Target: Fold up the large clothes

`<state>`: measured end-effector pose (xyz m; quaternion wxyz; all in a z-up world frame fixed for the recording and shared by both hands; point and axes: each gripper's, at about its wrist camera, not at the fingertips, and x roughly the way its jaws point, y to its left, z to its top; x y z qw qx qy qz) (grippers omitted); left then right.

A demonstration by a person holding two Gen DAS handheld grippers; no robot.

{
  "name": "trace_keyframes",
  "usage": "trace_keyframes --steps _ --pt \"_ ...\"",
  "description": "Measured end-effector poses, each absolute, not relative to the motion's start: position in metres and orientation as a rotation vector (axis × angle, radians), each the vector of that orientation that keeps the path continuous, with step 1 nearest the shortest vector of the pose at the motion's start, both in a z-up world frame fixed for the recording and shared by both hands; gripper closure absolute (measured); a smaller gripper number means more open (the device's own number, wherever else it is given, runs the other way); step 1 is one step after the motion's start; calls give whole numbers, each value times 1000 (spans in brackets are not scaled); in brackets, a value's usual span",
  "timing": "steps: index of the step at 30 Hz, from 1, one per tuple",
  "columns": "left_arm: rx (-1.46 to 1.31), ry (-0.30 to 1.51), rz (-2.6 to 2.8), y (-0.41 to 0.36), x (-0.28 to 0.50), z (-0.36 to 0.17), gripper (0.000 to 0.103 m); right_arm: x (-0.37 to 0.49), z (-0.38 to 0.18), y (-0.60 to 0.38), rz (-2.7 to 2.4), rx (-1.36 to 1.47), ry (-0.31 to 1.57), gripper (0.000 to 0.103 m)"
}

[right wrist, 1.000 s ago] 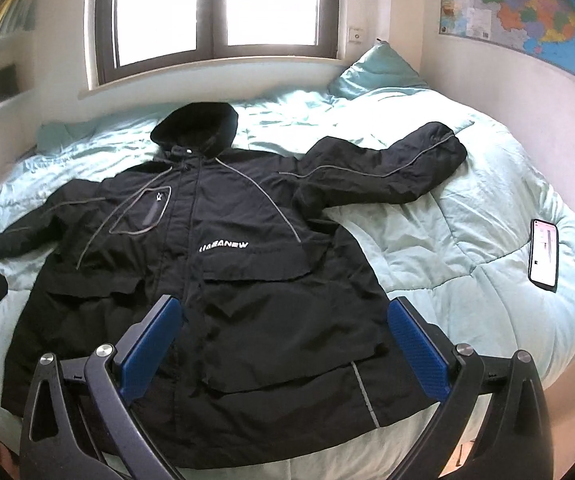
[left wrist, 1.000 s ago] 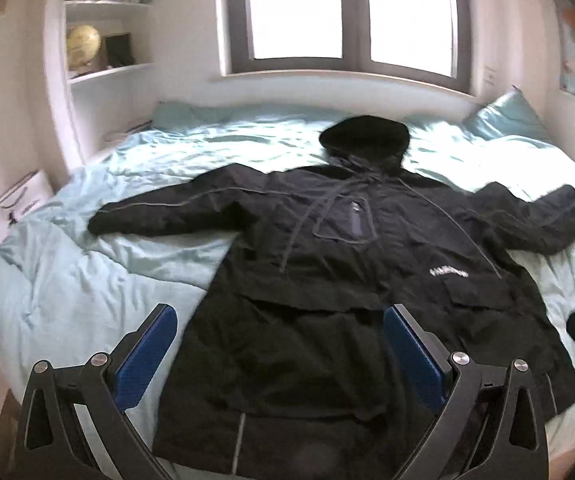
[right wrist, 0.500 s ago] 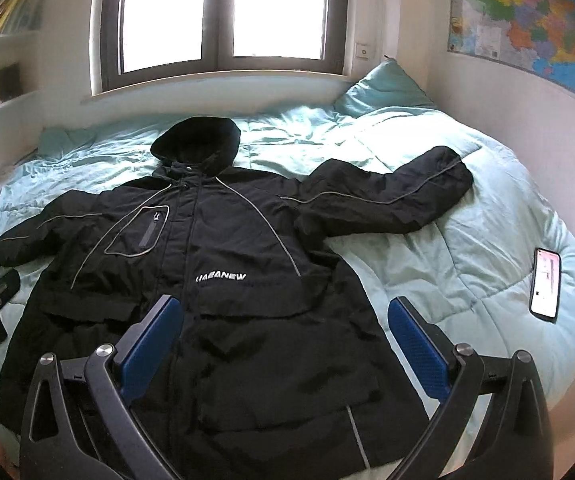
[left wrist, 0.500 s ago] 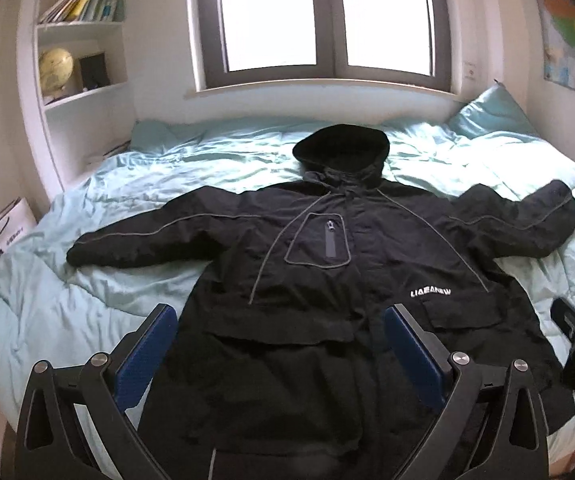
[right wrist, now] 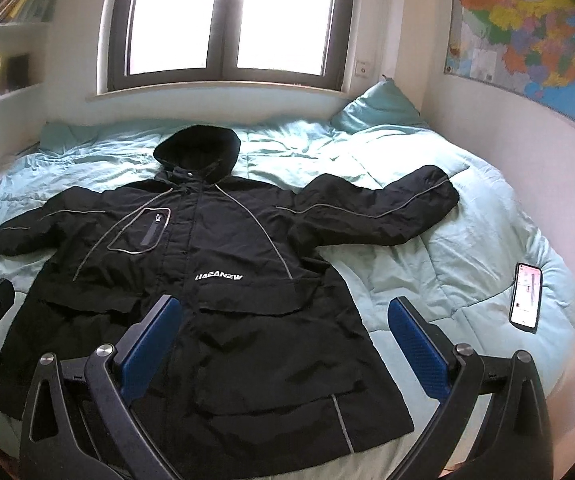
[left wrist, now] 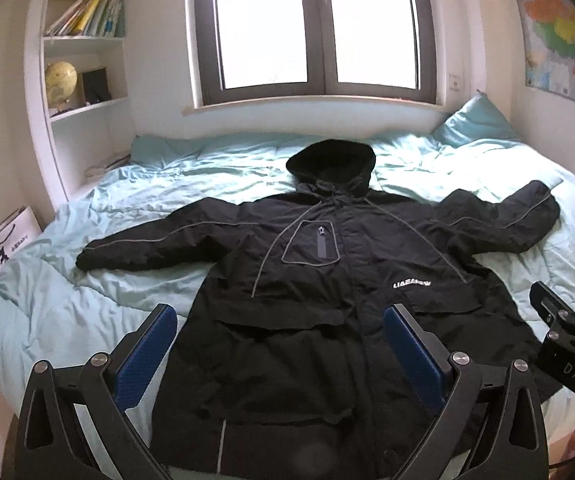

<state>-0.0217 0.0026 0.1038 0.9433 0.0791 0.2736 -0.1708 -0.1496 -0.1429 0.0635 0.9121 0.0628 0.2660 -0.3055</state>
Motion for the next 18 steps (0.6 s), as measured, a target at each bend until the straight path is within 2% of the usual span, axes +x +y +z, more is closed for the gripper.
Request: trace_keyframes --steps 9,18 --pt "127 505 -359 21 -55 128 0 -187 86 -123 -602 157 494 0" --pt "113 512 -366 34 -64 130 0 -206 97 -109 -591 144 463 0"
